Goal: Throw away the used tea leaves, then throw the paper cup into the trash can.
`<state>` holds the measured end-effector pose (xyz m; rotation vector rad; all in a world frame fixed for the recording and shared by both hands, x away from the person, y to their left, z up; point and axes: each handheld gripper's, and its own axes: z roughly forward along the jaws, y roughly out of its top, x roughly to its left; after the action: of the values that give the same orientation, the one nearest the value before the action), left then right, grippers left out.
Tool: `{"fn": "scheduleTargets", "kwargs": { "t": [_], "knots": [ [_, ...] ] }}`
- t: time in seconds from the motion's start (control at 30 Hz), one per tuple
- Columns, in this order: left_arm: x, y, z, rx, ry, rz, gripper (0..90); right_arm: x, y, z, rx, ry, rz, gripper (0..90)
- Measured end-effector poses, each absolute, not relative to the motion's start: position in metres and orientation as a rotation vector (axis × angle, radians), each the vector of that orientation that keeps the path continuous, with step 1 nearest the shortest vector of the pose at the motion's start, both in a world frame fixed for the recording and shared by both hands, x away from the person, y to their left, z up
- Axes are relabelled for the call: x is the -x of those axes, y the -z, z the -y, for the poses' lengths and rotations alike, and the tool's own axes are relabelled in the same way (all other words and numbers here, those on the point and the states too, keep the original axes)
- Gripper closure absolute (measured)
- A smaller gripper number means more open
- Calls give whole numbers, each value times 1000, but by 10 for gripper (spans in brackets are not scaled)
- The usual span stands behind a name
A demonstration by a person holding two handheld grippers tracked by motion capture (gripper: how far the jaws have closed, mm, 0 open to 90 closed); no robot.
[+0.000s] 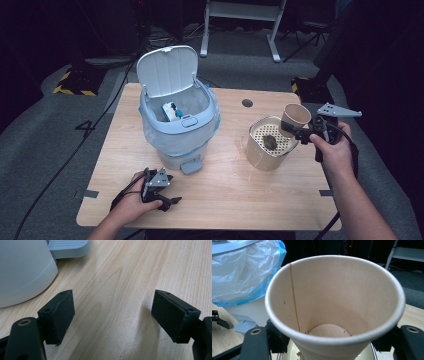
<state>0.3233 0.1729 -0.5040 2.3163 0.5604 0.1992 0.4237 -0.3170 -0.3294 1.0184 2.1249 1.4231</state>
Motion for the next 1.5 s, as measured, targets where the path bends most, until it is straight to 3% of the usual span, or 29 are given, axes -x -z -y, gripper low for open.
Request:
{"fn": "scheduleTargets", "kwargs": {
  "t": [0.8, 1.5],
  "knots": [
    [-323, 504, -173, -2314, -199, -565, 190, -427, 290, 282, -912, -1464, -2162, 309],
    [-324, 504, -173, -2315, -207, -579, 189, -446, 252, 209, -732, -1497, -2239, 308]
  ]
}}
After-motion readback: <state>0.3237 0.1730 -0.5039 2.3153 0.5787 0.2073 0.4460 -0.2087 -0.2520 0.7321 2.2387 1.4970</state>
